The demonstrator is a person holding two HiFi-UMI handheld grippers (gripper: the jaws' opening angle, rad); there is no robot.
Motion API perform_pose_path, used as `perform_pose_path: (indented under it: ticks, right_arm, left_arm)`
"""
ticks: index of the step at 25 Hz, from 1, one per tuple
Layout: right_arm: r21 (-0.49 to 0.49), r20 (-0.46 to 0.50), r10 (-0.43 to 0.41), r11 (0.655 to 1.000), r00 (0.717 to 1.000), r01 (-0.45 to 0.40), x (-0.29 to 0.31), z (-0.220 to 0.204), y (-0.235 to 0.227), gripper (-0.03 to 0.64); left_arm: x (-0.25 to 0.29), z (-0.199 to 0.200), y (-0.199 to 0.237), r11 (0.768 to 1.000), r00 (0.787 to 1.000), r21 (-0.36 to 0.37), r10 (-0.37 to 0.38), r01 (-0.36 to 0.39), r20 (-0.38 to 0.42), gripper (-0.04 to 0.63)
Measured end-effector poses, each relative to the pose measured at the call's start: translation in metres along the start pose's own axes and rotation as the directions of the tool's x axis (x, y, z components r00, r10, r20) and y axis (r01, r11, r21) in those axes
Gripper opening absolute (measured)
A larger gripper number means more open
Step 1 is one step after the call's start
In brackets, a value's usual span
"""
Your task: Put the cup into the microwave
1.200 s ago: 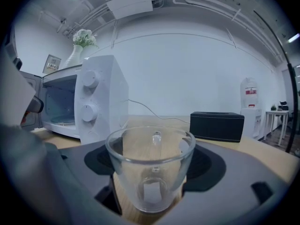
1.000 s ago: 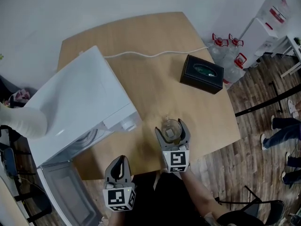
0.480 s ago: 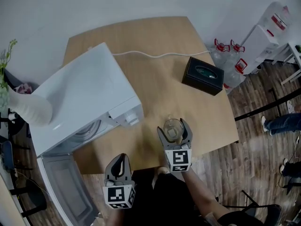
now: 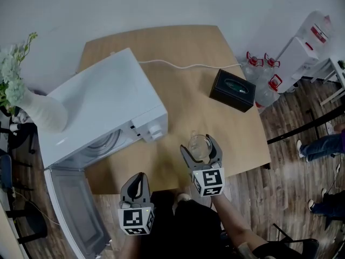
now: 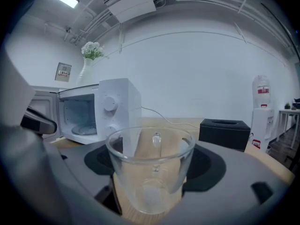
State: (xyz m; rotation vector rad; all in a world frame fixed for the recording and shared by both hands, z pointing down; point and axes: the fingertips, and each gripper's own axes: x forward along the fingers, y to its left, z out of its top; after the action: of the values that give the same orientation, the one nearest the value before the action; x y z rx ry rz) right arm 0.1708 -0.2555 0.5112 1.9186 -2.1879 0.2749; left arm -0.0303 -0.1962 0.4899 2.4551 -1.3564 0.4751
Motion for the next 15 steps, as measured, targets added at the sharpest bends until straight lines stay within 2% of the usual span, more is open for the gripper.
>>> perform_pose_path:
  ticks: [15]
  right_arm:
    - [-0.057, -0.004, 0.099, 0.993, 0.995, -0.099, -0.018, 0.040, 0.027, 0.367]
  left_arm:
    - [-0.009, 0.030, 0.026, 0.998, 0.995, -0.029, 0.057, -0.055, 0.087, 0.009]
